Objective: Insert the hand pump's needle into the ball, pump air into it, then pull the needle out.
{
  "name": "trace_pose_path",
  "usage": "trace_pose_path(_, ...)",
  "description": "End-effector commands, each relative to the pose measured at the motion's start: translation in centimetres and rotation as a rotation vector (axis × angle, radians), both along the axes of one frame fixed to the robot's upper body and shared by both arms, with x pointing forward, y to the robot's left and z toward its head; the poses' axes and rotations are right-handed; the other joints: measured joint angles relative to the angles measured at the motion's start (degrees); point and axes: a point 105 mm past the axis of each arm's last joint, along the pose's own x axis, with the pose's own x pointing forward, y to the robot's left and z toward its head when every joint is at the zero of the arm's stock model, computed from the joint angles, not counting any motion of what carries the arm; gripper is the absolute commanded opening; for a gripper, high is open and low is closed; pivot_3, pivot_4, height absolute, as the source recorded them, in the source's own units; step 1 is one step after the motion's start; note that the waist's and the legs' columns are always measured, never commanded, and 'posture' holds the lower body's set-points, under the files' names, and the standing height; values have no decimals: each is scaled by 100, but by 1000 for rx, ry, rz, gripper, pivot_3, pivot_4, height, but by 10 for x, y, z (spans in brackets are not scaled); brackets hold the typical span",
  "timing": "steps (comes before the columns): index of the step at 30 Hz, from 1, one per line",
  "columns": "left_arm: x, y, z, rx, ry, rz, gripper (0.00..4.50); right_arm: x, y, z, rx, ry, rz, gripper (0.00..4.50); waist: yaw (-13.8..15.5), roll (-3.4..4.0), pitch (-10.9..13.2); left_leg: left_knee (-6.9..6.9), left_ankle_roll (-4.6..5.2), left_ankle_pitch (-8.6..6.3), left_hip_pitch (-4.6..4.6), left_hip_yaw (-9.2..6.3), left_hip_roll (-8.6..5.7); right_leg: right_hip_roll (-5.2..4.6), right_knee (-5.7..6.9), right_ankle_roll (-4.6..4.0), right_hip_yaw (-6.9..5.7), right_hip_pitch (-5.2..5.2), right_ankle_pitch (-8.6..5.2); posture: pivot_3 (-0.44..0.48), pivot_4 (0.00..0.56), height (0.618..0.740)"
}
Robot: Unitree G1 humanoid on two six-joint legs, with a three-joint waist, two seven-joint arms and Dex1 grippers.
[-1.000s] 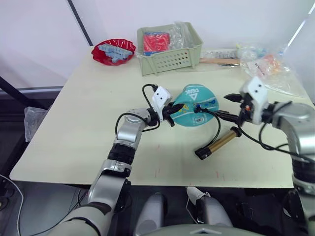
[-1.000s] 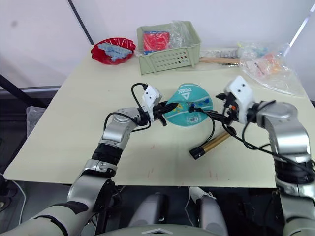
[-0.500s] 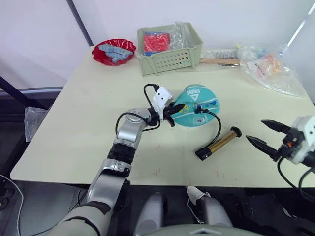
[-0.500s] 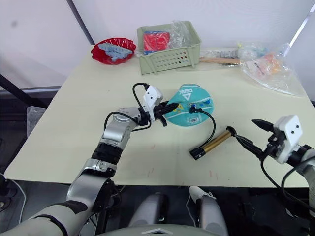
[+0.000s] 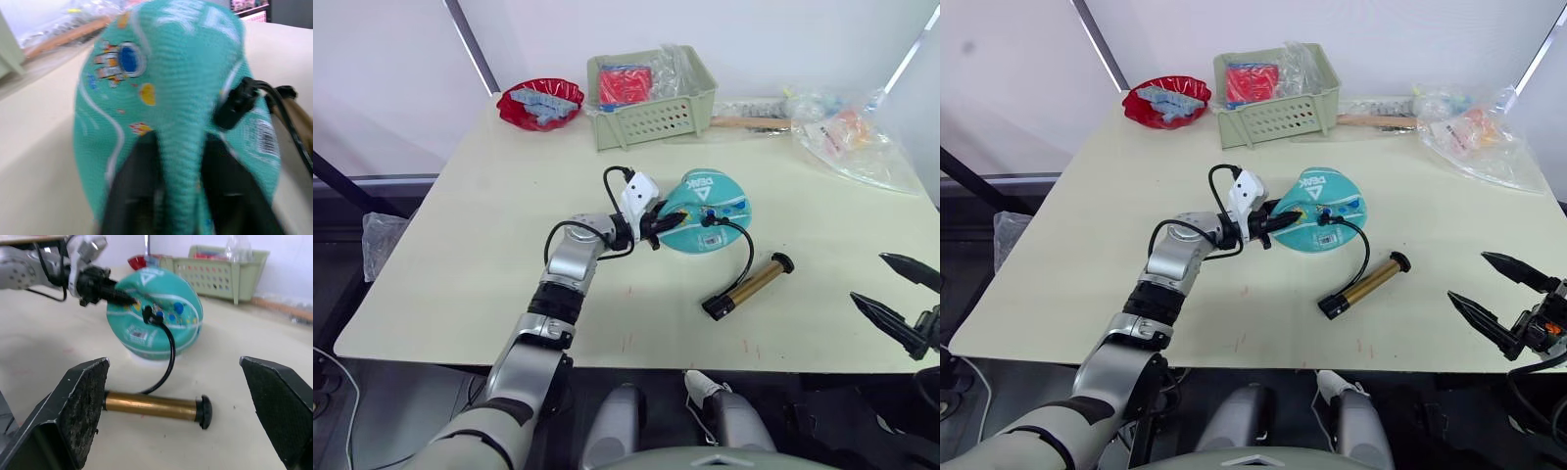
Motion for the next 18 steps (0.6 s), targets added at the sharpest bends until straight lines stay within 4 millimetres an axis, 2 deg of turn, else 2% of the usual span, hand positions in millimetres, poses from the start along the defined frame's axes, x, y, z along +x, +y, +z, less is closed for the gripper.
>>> trace_pose_path(1,-1,-6,9,-12,-16,-35,3218,-7,-6,9,-7,-75,-27,4500,-2,0,0,2,0,0,0,1,0,0,1,0,0,0,0,0,150,738)
trace_pose_path(3,-1,-3,13,-18,-31,-32,4353,-10,-7,7,-10,-80,-32,4500,-15,0,4,8,0,0,0,2,1,0,4,0,2,0,0,0,150,738)
trace_pose_path(4,0,-2,15,-22,-39,-32,4469,-11,-7,6,-10,-81,-32,4500,-22,0,5,11,0,0,-1,2,1,0,5,0,2,0,1,0,150,738)
trace_pose_path(9,-1,1,31,-56,-85,-33,4469,-14,-6,3,-8,-83,-34,4500,-90,0,13,21,0,0,-1,3,2,1,15,0,6,0,1,0,150,738)
trace_pose_path(12,-6,4,51,-92,-142,-52,4469,-16,-5,2,3,-87,-30,4500,-98,-4,30,29,0,0,1,5,4,1,24,-1,8,0,1,0,150,738)
trace_pose_path(18,-8,22,71,-127,-190,-18,4469,-15,-3,1,19,-95,-13,4500,-97,-4,45,56,0,0,2,4,12,6,51,-2,15,0,1,0,150,738)
